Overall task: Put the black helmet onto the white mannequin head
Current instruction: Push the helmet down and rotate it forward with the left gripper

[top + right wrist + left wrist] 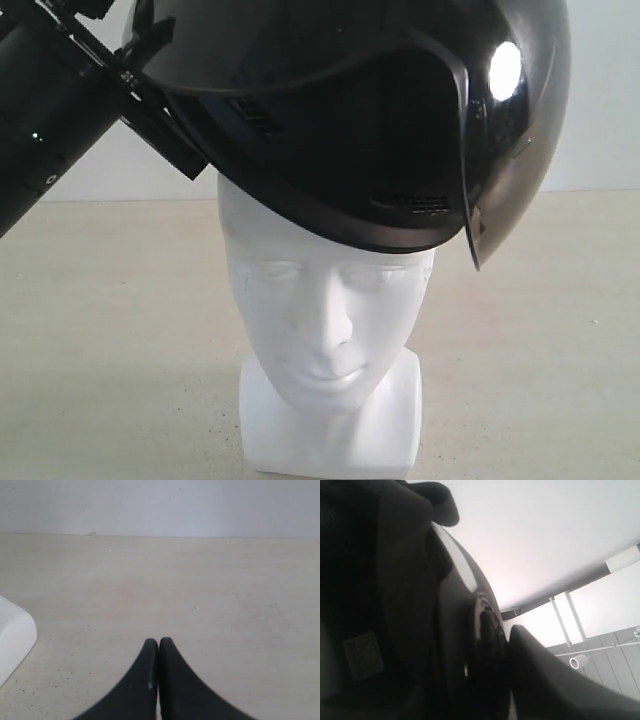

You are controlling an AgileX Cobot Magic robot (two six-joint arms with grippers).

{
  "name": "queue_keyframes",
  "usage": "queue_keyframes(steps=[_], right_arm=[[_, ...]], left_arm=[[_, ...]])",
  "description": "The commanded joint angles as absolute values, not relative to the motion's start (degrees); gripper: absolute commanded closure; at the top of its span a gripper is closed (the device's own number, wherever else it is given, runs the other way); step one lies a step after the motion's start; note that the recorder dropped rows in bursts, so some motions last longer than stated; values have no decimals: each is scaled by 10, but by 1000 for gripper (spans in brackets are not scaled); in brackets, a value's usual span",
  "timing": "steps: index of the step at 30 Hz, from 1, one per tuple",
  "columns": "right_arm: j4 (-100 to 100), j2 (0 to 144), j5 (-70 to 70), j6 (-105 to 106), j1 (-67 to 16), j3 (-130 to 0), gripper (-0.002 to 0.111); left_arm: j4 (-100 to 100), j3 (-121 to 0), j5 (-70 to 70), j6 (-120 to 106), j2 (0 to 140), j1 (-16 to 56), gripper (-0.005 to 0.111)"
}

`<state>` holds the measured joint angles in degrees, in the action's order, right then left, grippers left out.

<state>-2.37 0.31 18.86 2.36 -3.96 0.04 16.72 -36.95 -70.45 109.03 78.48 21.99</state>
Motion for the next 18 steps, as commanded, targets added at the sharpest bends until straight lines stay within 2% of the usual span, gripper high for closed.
queue_keyframes(steps=[1,18], right_arm=[[-22,0,185,25,-41,0,108],[-22,0,185,25,-41,0,108]], left_arm=[[124,-367,-685,1095,784,209,102],[103,-366,-632,1099,777,209,102]])
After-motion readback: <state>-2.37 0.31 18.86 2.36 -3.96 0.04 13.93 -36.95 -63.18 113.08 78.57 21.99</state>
